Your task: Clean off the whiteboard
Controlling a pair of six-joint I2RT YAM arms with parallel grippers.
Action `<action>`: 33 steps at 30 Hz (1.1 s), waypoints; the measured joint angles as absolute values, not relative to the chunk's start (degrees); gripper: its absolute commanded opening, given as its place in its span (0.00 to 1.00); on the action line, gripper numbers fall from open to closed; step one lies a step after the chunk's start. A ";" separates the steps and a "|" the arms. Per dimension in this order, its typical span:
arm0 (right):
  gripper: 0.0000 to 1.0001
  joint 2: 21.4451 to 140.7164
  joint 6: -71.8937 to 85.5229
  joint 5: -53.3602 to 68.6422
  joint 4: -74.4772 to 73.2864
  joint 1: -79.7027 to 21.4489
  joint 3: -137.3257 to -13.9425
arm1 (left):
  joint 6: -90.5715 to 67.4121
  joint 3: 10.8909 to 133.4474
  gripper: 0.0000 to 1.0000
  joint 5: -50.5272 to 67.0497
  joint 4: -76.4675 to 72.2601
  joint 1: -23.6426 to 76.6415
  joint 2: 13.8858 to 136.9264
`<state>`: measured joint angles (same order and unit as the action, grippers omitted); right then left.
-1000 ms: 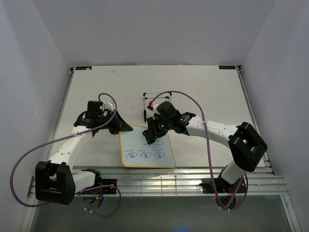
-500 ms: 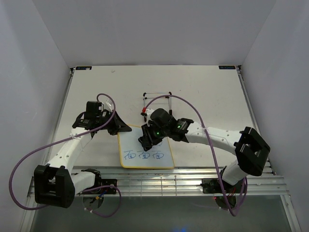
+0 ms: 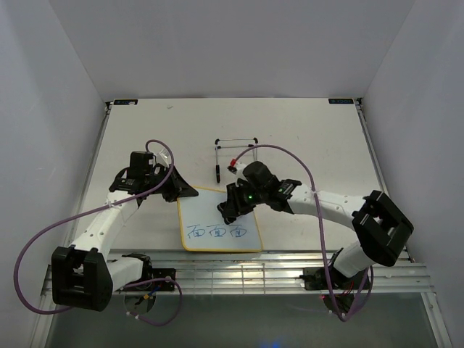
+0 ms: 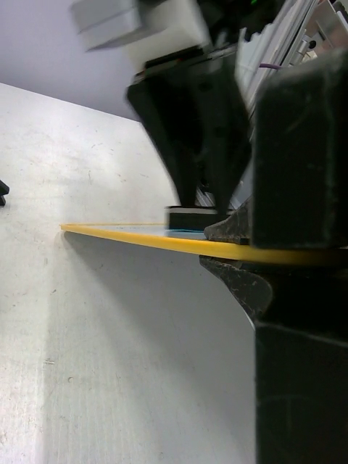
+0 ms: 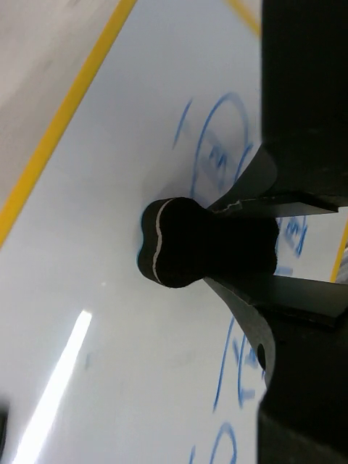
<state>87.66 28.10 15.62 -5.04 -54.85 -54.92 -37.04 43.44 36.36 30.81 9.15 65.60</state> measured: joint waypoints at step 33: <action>0.15 97.73 24.91 13.15 -17.76 -60.73 -74.94 | -36.49 43.44 0.00 36.23 31.51 7.70 65.89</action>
